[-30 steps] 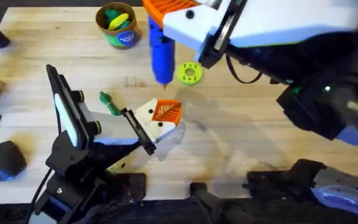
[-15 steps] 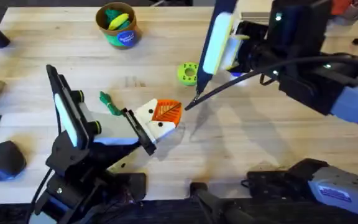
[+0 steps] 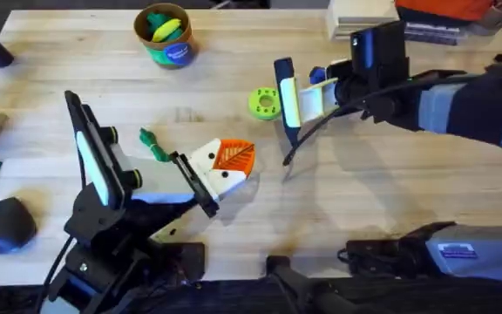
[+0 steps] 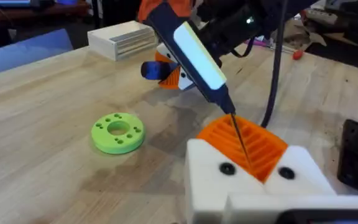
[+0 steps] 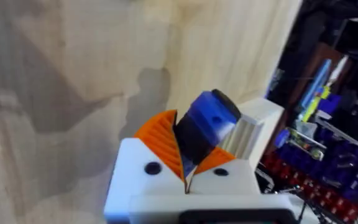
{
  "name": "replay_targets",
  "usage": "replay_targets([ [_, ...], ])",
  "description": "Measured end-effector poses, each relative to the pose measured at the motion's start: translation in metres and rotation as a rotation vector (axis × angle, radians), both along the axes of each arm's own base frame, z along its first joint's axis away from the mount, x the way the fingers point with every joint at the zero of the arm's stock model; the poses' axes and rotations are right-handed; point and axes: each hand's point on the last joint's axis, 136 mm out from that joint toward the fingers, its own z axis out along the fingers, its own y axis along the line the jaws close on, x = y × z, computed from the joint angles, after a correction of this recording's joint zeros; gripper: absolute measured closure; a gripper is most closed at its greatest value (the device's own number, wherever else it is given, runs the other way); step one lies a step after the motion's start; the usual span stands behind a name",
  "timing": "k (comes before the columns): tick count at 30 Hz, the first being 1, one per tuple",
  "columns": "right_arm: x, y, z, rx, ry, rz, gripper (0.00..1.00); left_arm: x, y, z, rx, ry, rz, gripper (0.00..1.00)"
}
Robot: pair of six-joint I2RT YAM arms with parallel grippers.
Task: Pick up the gripper from the table and insert it into the empty holder that is missing its gripper. Then pick up a screw, insert it into the mounting hole, and use the screwdriver to tighten it. Finally, clean up the table by picking up the vegetable and placing it into the bucket.
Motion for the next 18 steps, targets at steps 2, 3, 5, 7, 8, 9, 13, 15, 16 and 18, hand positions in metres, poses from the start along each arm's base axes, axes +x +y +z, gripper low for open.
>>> replay_targets([
  [2,-0.005,-0.002,-0.008,-0.018,0.037,0.002,0.998,0.000,0.000,0.000,0.000,0.000,0.000,0.997],
  [3,-0.009,-0.003,-0.013,-0.025,0.059,0.001,0.967,0.000,0.000,0.000,0.000,0.000,0.000,0.997],
  [5,-0.015,-0.005,-0.020,-0.028,0.100,-0.008,0.732,0.000,0.000,0.000,0.000,0.000,0.000,0.997],
  [7,-0.020,-0.007,-0.026,-0.031,0.128,-0.016,0.447,0.000,0.000,0.000,0.000,0.000,0.000,0.997],
  [8,-0.022,-0.008,-0.028,-0.029,0.139,-0.023,0.296,0.000,0.000,0.000,0.000,0.000,0.000,0.997],
  [9,-0.020,-0.007,-0.027,-0.025,0.135,-0.027,0.151,0.000,0.000,0.000,0.000,0.000,0.000,0.997],
  [13,-0.018,-0.006,-0.021,0.006,0.134,-0.061,0.010,0.000,0.000,0.000,0.000,0.000,0.002,0.997],
  [15,-0.018,-0.007,-0.021,0.061,0.142,-0.131,0.009,0.000,0.000,0.000,0.000,0.000,0.002,0.997],
  [16,-0.018,-0.007,-0.021,0.079,0.143,-0.154,0.009,0.000,0.000,0.000,0.000,0.000,0.002,0.997],
  [18,-0.019,-0.008,-0.019,0.121,0.145,-0.204,0.009,0.000,0.000,0.000,0.000,0.000,0.002,0.997],
])
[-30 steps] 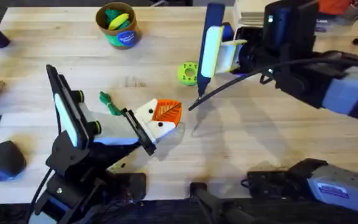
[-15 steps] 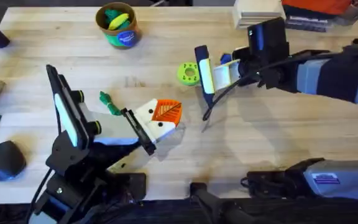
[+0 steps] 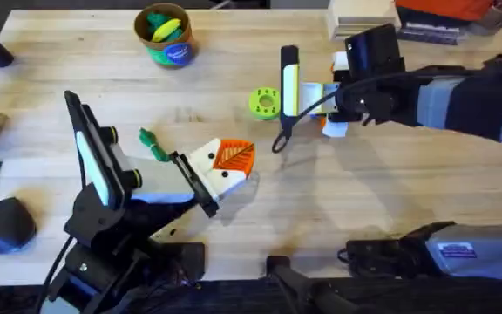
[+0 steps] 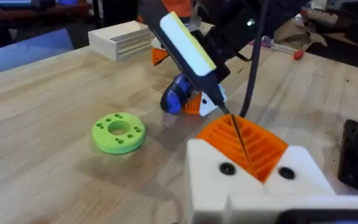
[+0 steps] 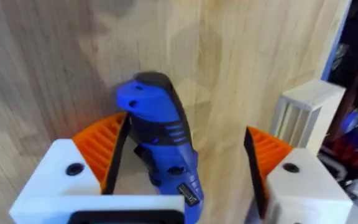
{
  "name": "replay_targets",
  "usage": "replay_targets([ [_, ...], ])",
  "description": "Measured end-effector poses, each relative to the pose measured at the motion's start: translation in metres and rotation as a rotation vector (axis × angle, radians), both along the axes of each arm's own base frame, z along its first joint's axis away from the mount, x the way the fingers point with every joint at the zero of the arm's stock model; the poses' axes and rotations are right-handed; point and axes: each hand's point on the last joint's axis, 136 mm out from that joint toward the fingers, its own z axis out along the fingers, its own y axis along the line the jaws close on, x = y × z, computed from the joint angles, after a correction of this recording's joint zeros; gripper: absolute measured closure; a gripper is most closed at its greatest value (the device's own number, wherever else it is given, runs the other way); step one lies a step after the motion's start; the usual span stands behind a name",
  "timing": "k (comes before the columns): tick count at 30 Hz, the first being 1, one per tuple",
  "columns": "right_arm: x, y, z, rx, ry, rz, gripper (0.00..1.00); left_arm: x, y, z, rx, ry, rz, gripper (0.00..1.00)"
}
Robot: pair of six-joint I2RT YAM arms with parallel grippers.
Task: Pick up the gripper from the table and insert it into the empty holder that is missing its gripper. Then pick up a screw, insert it into the mounting hole, and use the screwdriver to tighten it. Finally, clean up the table by picking up the vegetable and placing it into the bucket.
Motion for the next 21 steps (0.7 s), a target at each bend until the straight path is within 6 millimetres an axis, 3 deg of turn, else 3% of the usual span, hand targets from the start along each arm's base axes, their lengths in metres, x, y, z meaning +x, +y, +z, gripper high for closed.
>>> replay_targets([
  [5,0.000,-0.004,0.017,0.110,-0.022,-0.152,0.009,0.000,0.000,0.000,0.000,0.000,0.000,0.997],
  [12,0.002,-0.019,0.072,0.301,-0.088,-0.399,0.007,0.000,0.000,0.000,0.000,0.000,0.000,0.997],
  [18,-0.011,-0.032,0.104,0.520,-0.110,-0.651,0.008,0.000,0.000,0.000,0.000,0.000,0.000,0.997],
  [19,-0.021,-0.035,0.111,0.646,-0.093,-0.780,0.008,0.000,0.000,0.000,0.000,0.000,0.000,0.997],
  [21,-0.026,-0.034,0.114,0.733,-0.074,-0.858,0.008,0.000,0.000,0.000,0.000,0.000,0.000,0.926],
])
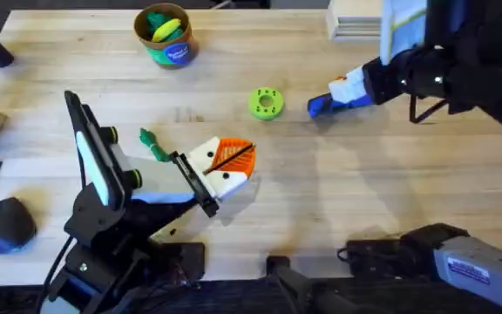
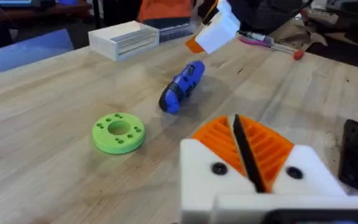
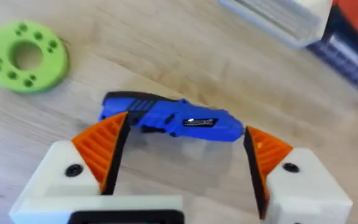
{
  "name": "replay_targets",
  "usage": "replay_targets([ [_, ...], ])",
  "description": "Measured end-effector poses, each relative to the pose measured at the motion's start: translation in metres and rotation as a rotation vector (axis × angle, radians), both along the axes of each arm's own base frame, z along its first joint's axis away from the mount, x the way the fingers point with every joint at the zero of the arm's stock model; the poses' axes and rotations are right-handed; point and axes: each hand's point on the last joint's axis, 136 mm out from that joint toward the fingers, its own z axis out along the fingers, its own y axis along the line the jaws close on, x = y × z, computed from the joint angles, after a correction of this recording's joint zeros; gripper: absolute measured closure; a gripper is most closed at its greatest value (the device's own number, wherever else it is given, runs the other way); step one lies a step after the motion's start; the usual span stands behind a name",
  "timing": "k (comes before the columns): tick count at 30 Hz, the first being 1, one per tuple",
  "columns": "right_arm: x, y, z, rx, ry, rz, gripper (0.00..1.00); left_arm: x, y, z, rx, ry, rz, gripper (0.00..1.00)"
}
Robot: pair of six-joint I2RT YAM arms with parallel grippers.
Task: Pick up the gripper from the table and insert it into the empty holder that is missing its gripper. Then pick up a screw, insert it into the mounting hole, and use the screwdriver to tighten it. Finally, clean up the table by picking up the vegetable and placing it into the bucket.
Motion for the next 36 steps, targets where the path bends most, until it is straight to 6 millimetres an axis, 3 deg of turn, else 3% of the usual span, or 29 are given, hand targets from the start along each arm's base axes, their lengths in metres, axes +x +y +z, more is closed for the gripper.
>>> replay_targets([
  [1,-0.002,0.001,0.001,0.037,0.002,-0.026,0.008,0.000,0.000,0.000,0.001,-0.002,0.000,0.844],
  [6,-0.005,0.004,0.008,0.176,-0.002,-0.132,0.009,0.000,0.000,0.000,0.000,0.001,0.000,0.082],
  [7,-0.005,0.004,0.007,0.192,0.001,-0.143,0.009,0.000,0.000,0.000,-0.001,0.001,0.000,0.031],
  [17,-0.020,0.017,-0.004,0.294,0.095,-0.155,0.008,0.005,0.004,0.003,-0.014,0.000,0.036,0.015],
  [20,-0.021,0.023,-0.004,0.322,0.109,-0.135,0.008,0.014,0.014,0.003,-0.010,0.054,0.124,0.015],
  [25,-0.023,0.027,-0.004,0.343,0.119,-0.122,0.009,0.028,0.043,0.033,0.046,0.152,0.321,0.015],
  [30,-0.024,0.028,-0.005,0.349,0.129,-0.121,0.009,0.039,0.068,0.038,0.209,0.375,0.488,0.015],
  [36,-0.025,0.029,-0.005,0.354,0.131,-0.122,0.009,0.052,0.091,0.017,0.429,0.733,0.650,0.015],
])
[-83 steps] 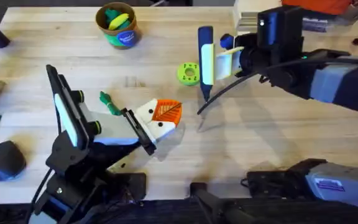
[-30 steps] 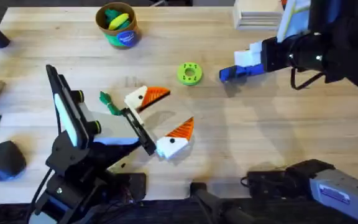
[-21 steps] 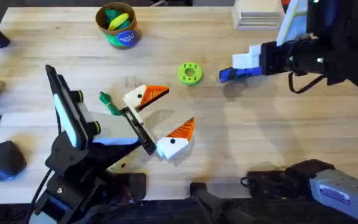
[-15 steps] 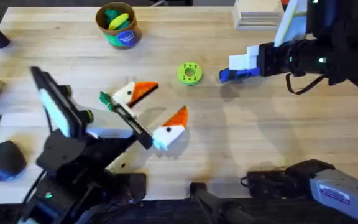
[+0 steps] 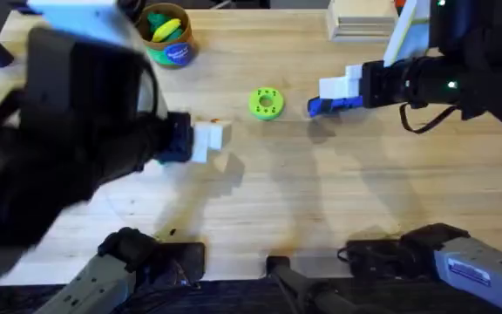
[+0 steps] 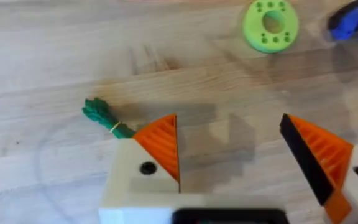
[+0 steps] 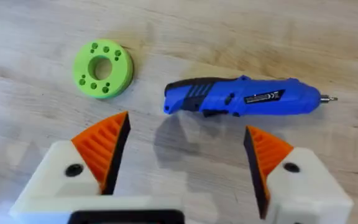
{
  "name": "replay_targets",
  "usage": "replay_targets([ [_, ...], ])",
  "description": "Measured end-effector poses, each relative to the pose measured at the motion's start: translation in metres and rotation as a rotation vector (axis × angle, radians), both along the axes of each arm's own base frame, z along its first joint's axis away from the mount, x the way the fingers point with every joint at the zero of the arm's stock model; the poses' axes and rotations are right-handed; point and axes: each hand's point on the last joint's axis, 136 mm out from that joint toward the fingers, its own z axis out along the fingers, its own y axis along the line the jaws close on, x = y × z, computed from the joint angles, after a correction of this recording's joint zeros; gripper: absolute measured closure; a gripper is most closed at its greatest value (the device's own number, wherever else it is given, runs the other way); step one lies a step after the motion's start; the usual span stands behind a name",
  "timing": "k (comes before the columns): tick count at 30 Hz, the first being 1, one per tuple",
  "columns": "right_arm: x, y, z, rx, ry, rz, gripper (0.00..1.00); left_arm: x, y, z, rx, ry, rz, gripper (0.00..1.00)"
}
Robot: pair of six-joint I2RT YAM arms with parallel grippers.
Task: Pick up the gripper from the table and insert it into the empty holder that is missing its gripper. Then pick up a screw, insert it into the mounting hole, and use the screwdriver to tighten it. Finally, clean up the table by picking up the vegetable and placing it into the bucket.
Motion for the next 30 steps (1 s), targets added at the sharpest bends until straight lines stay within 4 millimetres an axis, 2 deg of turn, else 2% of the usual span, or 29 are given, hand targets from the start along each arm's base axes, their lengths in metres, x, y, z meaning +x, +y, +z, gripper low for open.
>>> replay_targets([
  [5,0.000,0.000,0.000,0.002,0.001,0.002,0.009,0.027,0.016,-0.011,-0.004,0.163,0.165,0.015],
  [9,0.000,0.000,0.000,0.002,0.001,0.002,0.008,0.025,0.042,-0.030,-0.004,0.303,0.299,0.015],
  [10,0.000,0.000,0.000,0.002,0.001,0.002,0.008,0.027,0.063,-0.044,-0.028,0.375,0.414,0.016],
  [14,0.000,0.000,0.000,0.002,0.001,0.002,0.008,0.031,0.085,-0.062,-0.045,0.455,0.523,0.015],
  [18,0.000,0.000,0.000,0.002,0.001,0.002,0.009,0.041,0.097,-0.084,-0.068,0.519,0.581,0.015],
  [24,0.000,0.000,0.000,0.002,0.001,0.002,0.009,0.040,0.097,-0.117,-0.056,0.644,0.597,0.012],
  [26,0.000,0.000,0.000,0.002,0.001,0.002,0.009,0.041,0.098,-0.124,-0.056,0.667,0.610,0.089],
  [28,0.000,0.000,0.000,0.002,0.001,0.002,0.009,0.040,0.098,-0.129,-0.059,0.684,0.627,0.210],
  [30,0.000,0.000,0.000,0.002,0.001,0.002,0.009,0.042,0.101,-0.131,-0.063,0.685,0.642,0.278],
])
